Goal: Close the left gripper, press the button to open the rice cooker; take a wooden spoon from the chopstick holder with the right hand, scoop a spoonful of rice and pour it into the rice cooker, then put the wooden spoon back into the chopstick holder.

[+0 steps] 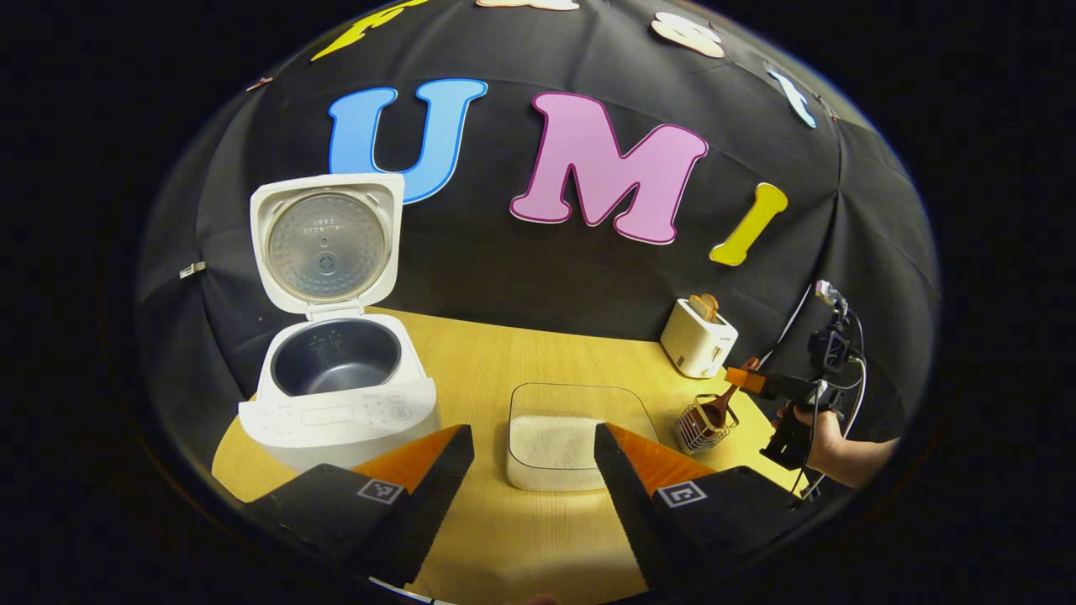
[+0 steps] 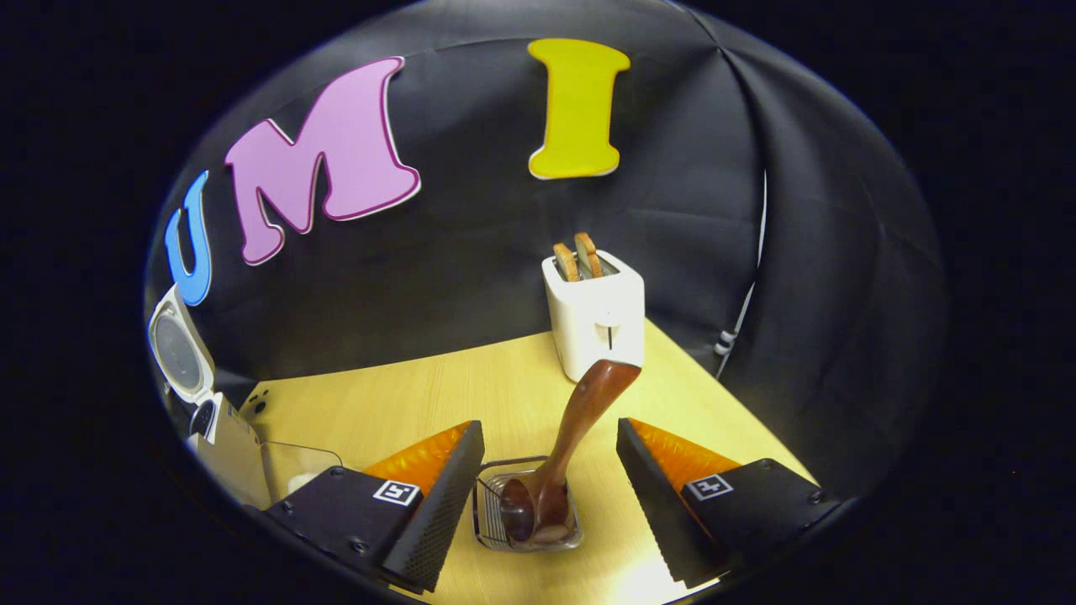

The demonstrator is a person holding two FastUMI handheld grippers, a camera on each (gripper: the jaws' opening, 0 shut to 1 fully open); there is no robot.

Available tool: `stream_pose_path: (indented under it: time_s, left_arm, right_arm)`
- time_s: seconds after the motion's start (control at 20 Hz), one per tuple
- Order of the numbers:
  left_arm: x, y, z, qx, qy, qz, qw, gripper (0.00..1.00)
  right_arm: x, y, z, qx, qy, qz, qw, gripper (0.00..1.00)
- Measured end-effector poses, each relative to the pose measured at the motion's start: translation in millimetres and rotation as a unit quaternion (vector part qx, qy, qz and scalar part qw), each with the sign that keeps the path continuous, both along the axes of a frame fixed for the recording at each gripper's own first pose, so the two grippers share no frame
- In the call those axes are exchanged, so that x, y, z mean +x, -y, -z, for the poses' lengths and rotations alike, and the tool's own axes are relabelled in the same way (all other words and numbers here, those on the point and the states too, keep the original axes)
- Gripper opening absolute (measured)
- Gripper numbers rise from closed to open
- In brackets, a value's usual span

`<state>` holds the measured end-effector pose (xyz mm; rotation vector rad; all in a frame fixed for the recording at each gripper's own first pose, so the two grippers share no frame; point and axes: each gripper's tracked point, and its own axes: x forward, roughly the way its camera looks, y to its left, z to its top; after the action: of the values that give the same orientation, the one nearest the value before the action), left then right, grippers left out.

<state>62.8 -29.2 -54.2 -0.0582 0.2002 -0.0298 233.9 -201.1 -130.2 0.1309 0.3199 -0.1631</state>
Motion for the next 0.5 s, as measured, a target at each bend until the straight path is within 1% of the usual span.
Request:
stream_pose_path:
  time_s: [0.2,0.25,0.35,0.4,0.45,0.5]
  left_arm:
    - [4.0,-1.4,8.3,0.014,-0.019,-0.001,1.000,0.94]
    - [4.6,-1.0,10.5,0.016,-0.024,0.000,1.000,0.93]
    - [7.7,-0.4,15.9,0.018,-0.032,0.002,0.999,0.94]
    - [9.4,0.2,19.5,0.019,-0.040,0.003,0.999,0.94]
    - [10.3,1.0,22.8,0.021,-0.045,0.004,0.999,0.94]
    - [12.6,2.0,23.6,0.022,-0.048,0.006,0.999,0.94]
  right_arm:
    - [28.7,12.3,25.2,0.037,-0.023,0.014,0.999,0.98]
    - [33.9,13.6,32.7,0.048,-0.034,0.015,0.998,0.93]
    - [39.3,8.7,43.3,0.070,-0.051,0.009,0.996,0.89]
    - [42.7,8.9,46.0,0.071,-0.054,0.007,0.996,0.85]
    - [46.1,9.6,46.5,0.068,-0.053,0.005,0.996,0.55]
    - [47.4,9.6,44.3,0.067,-0.051,0.005,0.996,0.70]
